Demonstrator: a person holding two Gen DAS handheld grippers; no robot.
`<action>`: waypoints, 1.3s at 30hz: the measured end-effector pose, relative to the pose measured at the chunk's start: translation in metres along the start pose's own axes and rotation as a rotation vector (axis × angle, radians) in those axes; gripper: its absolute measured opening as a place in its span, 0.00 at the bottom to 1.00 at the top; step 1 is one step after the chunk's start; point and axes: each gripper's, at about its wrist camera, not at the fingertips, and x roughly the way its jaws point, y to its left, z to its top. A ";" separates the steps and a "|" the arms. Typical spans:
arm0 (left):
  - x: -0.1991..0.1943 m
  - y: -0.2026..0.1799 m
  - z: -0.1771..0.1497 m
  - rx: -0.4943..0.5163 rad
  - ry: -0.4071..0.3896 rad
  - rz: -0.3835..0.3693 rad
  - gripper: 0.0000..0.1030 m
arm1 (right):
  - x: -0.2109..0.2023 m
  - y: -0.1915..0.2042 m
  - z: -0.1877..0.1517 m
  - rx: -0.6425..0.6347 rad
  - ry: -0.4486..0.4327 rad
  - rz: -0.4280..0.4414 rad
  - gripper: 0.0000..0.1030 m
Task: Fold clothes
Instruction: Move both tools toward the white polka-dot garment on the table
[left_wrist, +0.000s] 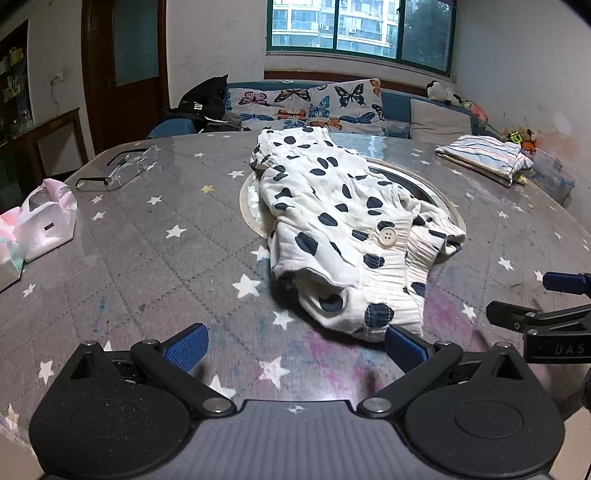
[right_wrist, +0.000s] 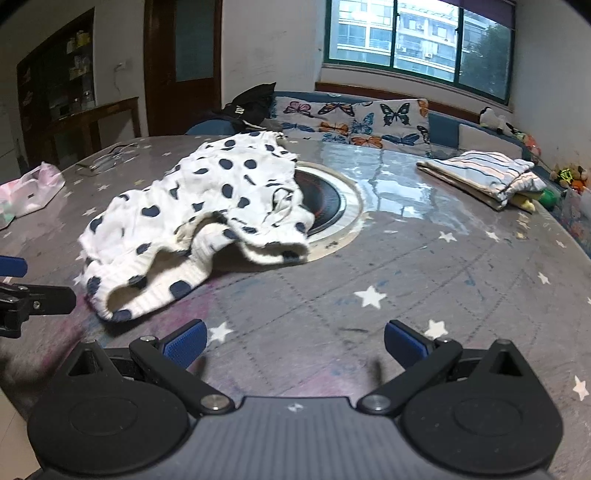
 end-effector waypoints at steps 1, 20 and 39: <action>-0.001 0.000 -0.001 0.001 -0.002 0.001 1.00 | 0.001 0.000 0.000 0.001 0.006 0.001 1.00; -0.006 -0.010 -0.008 0.038 0.026 0.006 1.00 | -0.008 0.013 -0.010 -0.029 0.043 0.027 1.00; -0.010 -0.020 -0.006 0.039 0.044 0.022 1.00 | -0.010 0.015 -0.008 -0.031 0.048 0.035 1.00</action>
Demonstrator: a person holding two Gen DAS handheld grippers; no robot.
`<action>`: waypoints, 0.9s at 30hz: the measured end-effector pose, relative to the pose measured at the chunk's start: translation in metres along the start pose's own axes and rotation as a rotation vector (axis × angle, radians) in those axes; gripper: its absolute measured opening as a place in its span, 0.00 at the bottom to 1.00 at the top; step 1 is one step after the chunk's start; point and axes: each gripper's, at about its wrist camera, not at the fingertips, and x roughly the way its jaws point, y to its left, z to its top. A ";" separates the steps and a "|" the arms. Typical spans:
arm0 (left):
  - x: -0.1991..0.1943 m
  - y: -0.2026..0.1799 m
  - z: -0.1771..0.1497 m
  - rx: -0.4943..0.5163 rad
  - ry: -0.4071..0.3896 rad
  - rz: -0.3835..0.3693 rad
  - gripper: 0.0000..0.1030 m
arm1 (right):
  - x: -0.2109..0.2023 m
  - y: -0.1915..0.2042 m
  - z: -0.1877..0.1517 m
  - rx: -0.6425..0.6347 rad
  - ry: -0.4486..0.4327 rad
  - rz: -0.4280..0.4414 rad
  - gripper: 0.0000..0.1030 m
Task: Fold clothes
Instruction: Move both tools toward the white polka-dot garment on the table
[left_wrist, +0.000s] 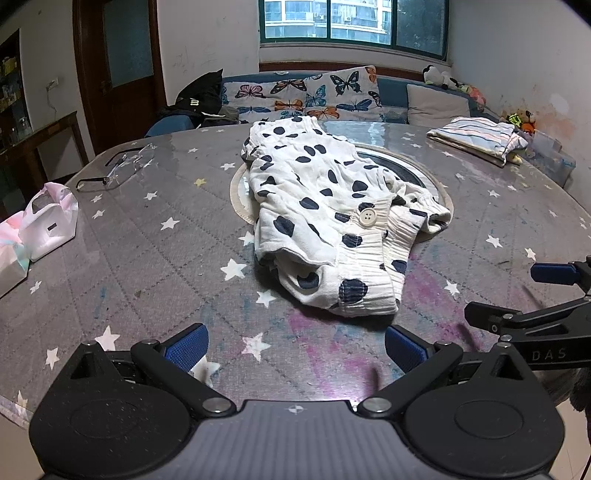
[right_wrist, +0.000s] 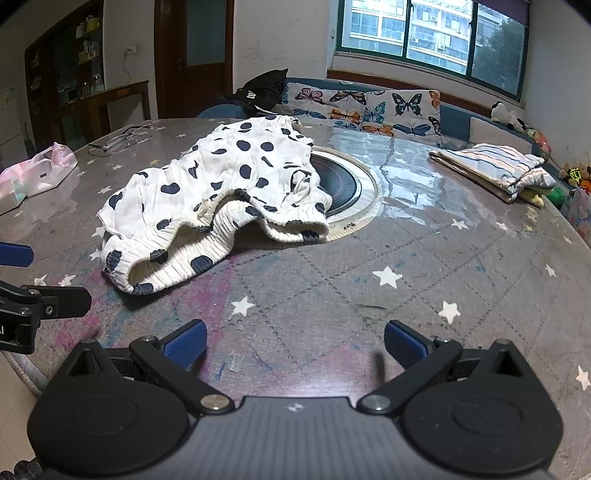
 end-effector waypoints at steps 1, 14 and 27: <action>0.000 0.000 0.000 0.000 0.001 0.000 1.00 | 0.000 0.000 0.000 -0.001 0.002 0.000 1.00; 0.001 -0.003 0.004 -0.001 0.006 -0.005 1.00 | 0.005 0.002 0.003 -0.003 0.010 0.009 1.00; 0.006 -0.001 0.011 -0.009 0.018 -0.006 1.00 | 0.012 0.004 0.010 -0.008 0.021 0.024 1.00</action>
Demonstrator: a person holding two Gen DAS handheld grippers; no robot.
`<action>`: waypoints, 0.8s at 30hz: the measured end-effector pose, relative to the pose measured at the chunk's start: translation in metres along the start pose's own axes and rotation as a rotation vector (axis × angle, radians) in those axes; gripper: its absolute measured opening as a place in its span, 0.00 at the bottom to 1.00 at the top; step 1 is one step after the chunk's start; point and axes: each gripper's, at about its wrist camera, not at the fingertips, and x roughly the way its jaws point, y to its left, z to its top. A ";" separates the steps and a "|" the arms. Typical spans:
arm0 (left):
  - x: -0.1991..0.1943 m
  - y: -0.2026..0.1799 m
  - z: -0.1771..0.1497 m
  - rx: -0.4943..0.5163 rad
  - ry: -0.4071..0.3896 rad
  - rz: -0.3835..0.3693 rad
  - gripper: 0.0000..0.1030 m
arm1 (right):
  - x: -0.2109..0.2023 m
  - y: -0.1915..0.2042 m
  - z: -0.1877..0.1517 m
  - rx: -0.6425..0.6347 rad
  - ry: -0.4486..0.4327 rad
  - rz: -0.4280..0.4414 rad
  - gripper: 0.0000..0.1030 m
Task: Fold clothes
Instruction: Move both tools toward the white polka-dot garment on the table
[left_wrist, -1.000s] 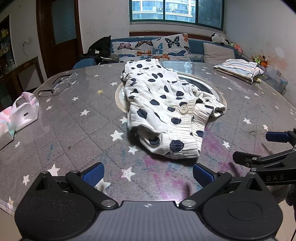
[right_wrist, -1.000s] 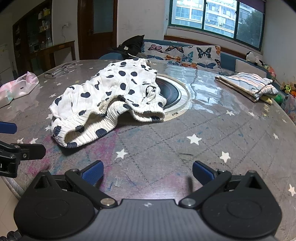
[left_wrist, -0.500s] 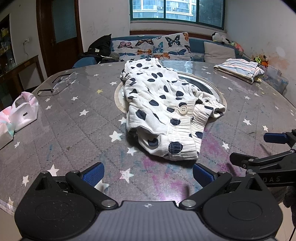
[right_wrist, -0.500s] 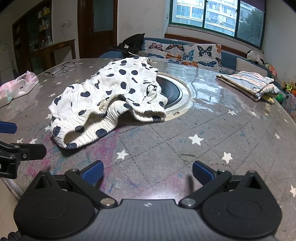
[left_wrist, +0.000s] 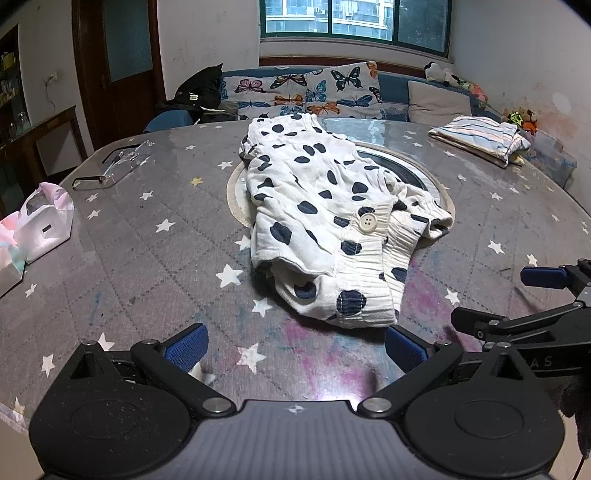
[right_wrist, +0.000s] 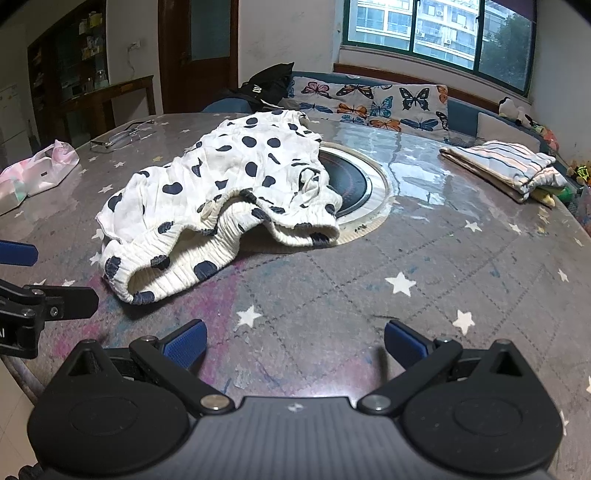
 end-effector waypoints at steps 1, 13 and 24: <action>0.000 0.000 0.001 -0.001 0.000 0.000 1.00 | 0.000 0.000 0.001 -0.001 0.000 0.001 1.00; 0.005 0.005 0.010 -0.015 0.003 0.001 1.00 | 0.006 0.002 0.009 -0.002 0.006 0.013 1.00; 0.008 0.007 0.022 -0.019 0.000 0.005 1.00 | 0.011 0.001 0.019 0.003 0.008 0.020 1.00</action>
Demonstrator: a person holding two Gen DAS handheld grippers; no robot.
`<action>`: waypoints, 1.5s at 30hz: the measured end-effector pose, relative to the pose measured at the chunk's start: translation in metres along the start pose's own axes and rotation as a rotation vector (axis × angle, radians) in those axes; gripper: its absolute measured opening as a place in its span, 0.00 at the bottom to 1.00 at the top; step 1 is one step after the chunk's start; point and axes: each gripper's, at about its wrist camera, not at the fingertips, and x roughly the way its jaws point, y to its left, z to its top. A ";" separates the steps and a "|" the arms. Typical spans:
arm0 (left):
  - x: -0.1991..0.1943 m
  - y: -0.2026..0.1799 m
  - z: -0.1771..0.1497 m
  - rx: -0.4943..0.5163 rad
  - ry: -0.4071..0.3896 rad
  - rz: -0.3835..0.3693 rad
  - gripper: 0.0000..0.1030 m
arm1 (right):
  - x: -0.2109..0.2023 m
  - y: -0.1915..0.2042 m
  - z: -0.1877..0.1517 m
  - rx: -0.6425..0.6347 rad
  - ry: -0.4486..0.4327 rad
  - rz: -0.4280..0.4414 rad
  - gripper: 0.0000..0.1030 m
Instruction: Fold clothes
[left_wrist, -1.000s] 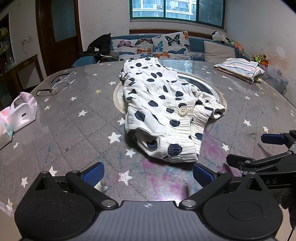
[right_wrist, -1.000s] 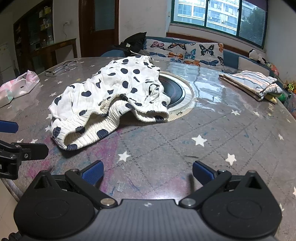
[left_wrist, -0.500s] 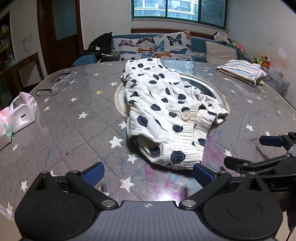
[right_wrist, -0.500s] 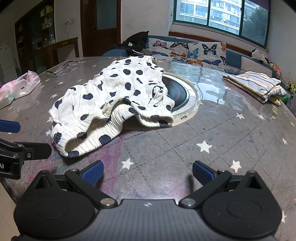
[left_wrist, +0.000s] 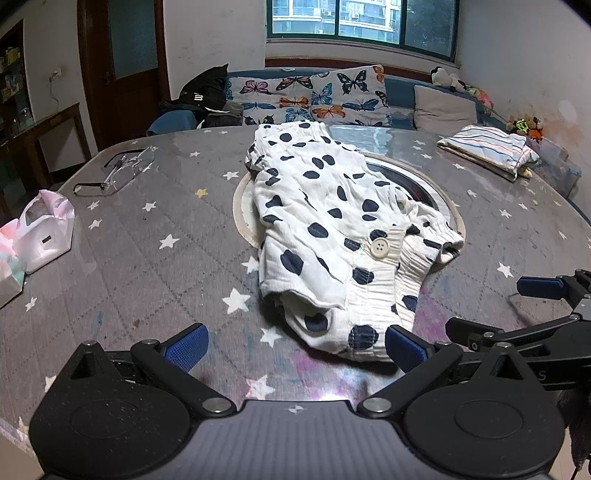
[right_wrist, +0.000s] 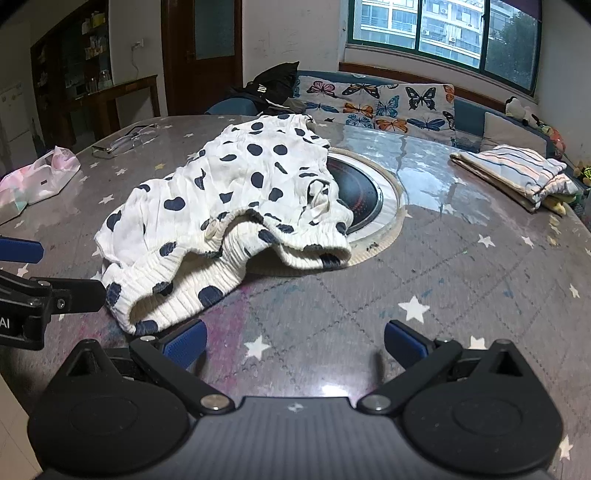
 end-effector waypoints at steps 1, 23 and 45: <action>0.001 0.000 0.001 0.001 0.001 0.001 1.00 | 0.001 0.000 0.001 0.001 0.001 0.001 1.00; 0.022 0.003 0.035 -0.001 0.002 0.000 1.00 | 0.018 -0.011 0.037 0.006 0.002 0.005 1.00; 0.068 0.030 0.081 -0.019 -0.006 0.035 1.00 | 0.070 -0.036 0.089 0.046 0.023 0.013 0.90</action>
